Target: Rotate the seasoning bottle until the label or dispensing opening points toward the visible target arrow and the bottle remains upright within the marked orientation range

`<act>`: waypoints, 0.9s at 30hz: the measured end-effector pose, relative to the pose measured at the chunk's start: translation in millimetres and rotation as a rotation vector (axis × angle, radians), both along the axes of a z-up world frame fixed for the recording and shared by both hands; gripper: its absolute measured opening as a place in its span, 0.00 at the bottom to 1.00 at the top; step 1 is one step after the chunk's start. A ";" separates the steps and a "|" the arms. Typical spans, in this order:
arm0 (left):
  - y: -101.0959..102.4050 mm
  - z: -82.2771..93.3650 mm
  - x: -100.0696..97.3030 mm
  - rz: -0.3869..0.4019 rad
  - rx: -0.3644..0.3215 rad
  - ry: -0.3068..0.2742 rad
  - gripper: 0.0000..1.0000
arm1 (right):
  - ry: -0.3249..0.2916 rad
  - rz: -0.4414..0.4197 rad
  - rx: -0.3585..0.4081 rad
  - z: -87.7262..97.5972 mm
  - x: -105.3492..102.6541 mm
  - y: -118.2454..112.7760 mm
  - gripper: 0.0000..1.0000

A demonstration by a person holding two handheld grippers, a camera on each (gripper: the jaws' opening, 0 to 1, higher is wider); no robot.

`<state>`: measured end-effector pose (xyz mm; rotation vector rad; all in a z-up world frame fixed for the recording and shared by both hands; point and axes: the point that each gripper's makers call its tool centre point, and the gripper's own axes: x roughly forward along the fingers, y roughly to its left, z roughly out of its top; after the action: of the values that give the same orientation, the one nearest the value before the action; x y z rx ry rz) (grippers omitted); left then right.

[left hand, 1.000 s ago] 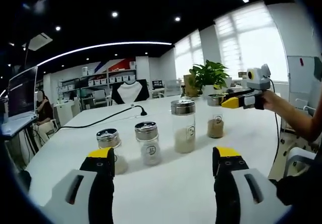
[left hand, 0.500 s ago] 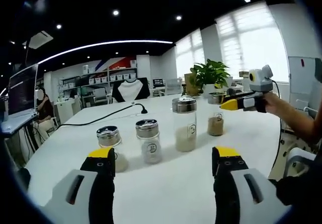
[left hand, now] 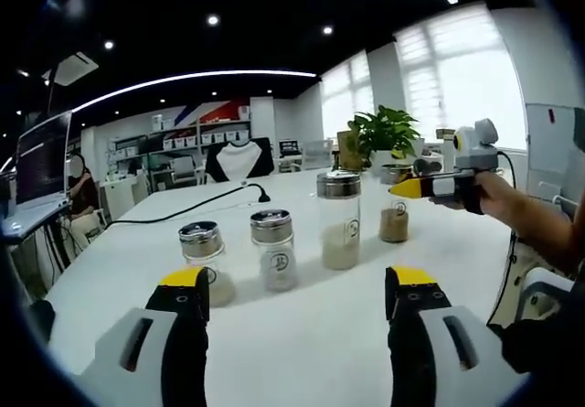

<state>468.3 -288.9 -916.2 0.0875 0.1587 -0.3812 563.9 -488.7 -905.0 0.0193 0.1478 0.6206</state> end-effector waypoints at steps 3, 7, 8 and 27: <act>0.1 -2.5 0.2 0.002 -0.003 0.007 0.83 | -0.016 -0.031 -0.040 -0.3 2.8 -0.2 0.42; 0.2 -3.0 0.4 -0.001 -0.005 0.008 0.83 | -0.028 -0.054 -0.043 1.5 8.9 -3.3 0.42; 0.6 -2.6 0.4 -0.001 -0.004 0.007 0.83 | -0.028 -0.057 -0.038 2.5 10.2 -4.4 0.41; 9.6 1.1 0.5 0.017 -0.005 -0.001 0.83 | -0.047 0.118 -0.043 4.9 8.6 4.4 0.38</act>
<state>468.8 -279.2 -915.1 0.0814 0.1572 -0.3643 572.5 -484.3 -900.2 -0.0459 0.1179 0.7352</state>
